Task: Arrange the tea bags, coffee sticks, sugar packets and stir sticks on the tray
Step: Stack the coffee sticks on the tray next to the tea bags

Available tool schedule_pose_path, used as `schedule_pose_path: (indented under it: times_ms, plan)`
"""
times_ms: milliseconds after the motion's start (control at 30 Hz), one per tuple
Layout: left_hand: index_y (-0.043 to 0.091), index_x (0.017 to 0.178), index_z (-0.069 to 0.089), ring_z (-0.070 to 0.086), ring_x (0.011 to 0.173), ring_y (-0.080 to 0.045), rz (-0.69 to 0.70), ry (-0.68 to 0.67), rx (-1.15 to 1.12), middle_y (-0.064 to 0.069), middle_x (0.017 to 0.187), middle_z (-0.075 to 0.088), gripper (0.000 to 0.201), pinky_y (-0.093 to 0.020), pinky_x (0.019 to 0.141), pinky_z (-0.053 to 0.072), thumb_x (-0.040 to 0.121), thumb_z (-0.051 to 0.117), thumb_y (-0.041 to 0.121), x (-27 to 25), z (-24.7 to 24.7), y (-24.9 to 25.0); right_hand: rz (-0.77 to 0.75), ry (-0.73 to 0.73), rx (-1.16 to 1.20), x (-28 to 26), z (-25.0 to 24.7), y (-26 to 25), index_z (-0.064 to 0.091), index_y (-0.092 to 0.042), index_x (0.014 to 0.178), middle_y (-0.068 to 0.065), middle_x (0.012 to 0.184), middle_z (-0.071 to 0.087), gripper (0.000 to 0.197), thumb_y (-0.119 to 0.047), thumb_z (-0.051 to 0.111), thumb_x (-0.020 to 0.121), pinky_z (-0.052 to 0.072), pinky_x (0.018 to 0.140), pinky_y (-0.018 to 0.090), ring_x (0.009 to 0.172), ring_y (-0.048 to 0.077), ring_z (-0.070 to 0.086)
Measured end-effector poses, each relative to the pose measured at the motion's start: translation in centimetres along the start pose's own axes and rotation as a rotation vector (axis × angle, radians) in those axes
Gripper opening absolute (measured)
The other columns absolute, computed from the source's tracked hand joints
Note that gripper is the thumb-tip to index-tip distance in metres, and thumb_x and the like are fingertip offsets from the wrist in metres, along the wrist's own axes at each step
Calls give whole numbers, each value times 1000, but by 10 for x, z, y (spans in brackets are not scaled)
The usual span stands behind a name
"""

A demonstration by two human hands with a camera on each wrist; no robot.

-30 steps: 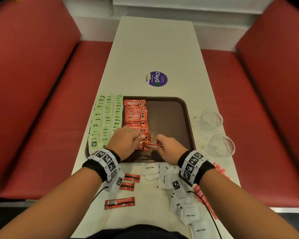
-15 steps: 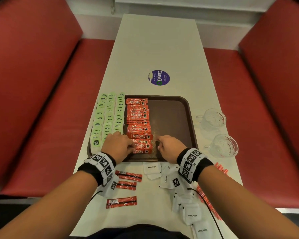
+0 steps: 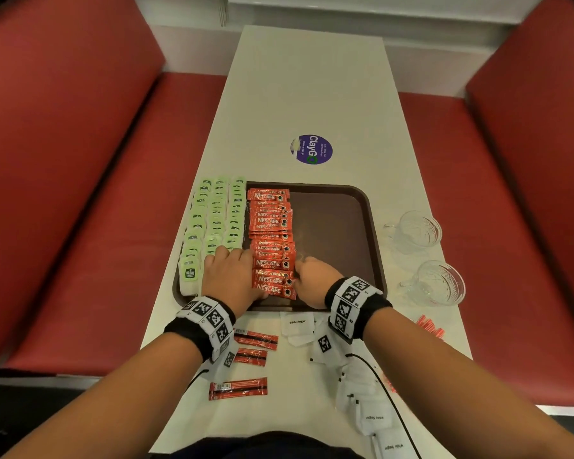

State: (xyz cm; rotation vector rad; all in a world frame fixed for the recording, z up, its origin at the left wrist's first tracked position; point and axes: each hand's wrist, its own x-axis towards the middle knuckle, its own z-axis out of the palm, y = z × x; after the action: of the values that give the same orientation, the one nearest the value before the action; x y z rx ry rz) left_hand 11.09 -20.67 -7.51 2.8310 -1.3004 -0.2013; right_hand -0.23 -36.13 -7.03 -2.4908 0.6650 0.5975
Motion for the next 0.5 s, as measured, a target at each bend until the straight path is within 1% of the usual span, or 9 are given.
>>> schedule_pose_path:
  times_ms: [167, 267, 333, 400, 467, 500]
  plan:
    - [27, 135, 49, 44, 117, -21, 8, -16, -12, 6, 127, 59, 81, -40, 98, 34, 71, 68, 72, -1, -1, -1, 29, 11, -15, -2, 0, -2, 49, -15, 134, 10, 125, 53, 40, -32, 48, 98, 51, 97, 43, 110, 29, 59]
    - [30, 135, 49, 46, 117, -19, 7, 9, -73, 8, 128, 58, 76, -40, 98, 35, 75, 63, 74, -5, -11, -4, 32, 55, -18, -9, -1, -3, 45, -15, 136, 10, 125, 54, 46, -37, 52, 96, 51, 96, 41, 111, 29, 58]
    - [32, 133, 52, 47, 117, -17, 21, 30, -161, 10, 127, 57, 65, -39, 100, 36, 81, 59, 70, -11, -18, -11, 5, 97, 9, -16, -2, -7, 45, -17, 136, 8, 123, 54, 47, -37, 56, 95, 51, 95, 39, 111, 27, 58]
    - [34, 124, 58, 49, 115, -15, 73, 16, -222, 12, 122, 59, 46, -39, 100, 37, 88, 57, 62, -20, -23, -20, -60, 136, 35, -25, -3, -14, 51, -18, 132, 3, 120, 56, 42, -35, 59, 94, 50, 93, 36, 108, 23, 58]
    - [36, 113, 63, 49, 107, -13, 154, -33, -211, 15, 113, 61, 30, -38, 97, 39, 91, 56, 56, -32, -26, -31, -159, 140, 36, -36, -2, -24, 58, -19, 122, -2, 108, 57, 33, -35, 61, 93, 48, 84, 31, 98, 19, 57]
    - [37, 109, 65, 49, 103, -11, 203, -68, -194, 17, 108, 61, 26, -38, 96, 41, 92, 57, 54, -39, -26, -37, -206, 119, 26, -41, -1, -30, 60, -19, 116, -4, 101, 58, 28, -34, 63, 93, 47, 79, 30, 92, 17, 56]
